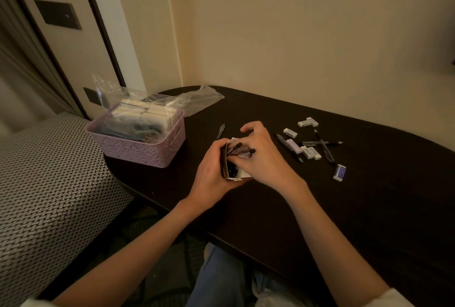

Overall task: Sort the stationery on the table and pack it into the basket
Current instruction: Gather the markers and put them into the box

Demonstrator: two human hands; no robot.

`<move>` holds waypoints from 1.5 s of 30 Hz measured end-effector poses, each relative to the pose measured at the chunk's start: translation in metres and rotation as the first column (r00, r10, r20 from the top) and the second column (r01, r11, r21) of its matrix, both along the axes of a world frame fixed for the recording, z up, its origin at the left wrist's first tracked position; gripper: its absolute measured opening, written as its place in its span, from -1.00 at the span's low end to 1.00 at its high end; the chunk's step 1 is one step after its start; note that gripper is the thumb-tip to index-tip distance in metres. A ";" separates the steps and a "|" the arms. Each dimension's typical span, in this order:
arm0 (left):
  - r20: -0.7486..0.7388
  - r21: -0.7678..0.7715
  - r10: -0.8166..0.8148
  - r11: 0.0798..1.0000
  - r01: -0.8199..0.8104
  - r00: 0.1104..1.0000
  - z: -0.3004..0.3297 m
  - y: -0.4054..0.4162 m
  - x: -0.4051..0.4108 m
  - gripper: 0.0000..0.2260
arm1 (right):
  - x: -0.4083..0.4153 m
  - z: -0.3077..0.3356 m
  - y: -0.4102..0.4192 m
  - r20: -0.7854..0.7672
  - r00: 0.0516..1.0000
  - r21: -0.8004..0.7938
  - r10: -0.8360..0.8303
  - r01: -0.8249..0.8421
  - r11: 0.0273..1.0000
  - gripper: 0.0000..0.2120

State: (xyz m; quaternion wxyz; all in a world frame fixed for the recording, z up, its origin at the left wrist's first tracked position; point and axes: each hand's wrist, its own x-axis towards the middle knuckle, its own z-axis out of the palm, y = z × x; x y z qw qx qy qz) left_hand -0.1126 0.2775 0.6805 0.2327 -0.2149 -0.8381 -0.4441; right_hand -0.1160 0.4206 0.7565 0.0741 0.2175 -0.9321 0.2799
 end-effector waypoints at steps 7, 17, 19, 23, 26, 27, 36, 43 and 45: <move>0.007 0.044 0.014 0.999 -0.014 1.000 0.003 -0.007 -0.002 -0.27 | 0.010 0.013 0.011 -0.114 0.993 -0.068 -0.012 0.004 0.998 -0.79; 0.011 0.042 0.030 0.999 -0.030 0.999 0.001 -0.008 -0.001 -0.26 | 0.006 0.016 -0.003 -0.155 0.988 0.094 0.013 0.002 0.996 -0.84; 0.009 0.043 0.030 0.999 -0.030 1.000 0.001 -0.008 -0.001 -0.26 | 0.005 0.015 -0.005 -0.107 0.994 0.138 0.001 0.014 0.990 -0.84; 0.013 0.050 0.028 0.998 -0.029 1.000 0.000 -0.008 0.000 -0.26 | 0.005 0.015 -0.009 -0.118 0.993 0.187 -0.010 0.032 0.982 -0.80; 0.014 0.049 0.028 0.998 -0.028 1.000 0.000 -0.009 0.000 -0.27 | 0.009 0.015 -0.008 -0.124 0.992 0.141 0.003 0.014 0.990 -0.77; 0.014 0.049 0.029 0.998 -0.030 0.999 0.000 -0.009 0.000 -0.27 | 0.010 0.016 -0.006 -0.137 0.991 0.109 0.000 0.015 0.994 -0.77; 0.005 0.042 0.030 0.999 -0.030 1.000 -0.001 -0.010 0.001 -0.28 | 0.012 0.016 -0.010 -0.212 0.977 0.189 0.013 0.028 0.982 -0.82; -0.001 0.059 0.046 0.997 -0.046 0.999 -0.004 -0.011 0.002 -0.26 | 0.014 0.016 -0.020 -0.217 0.976 0.295 0.023 0.043 0.955 -0.77; -0.002 0.069 0.052 0.996 -0.052 0.999 -0.004 -0.011 0.003 -0.25 | 0.013 0.015 -0.023 -0.216 0.976 0.315 0.010 0.059 0.947 -0.76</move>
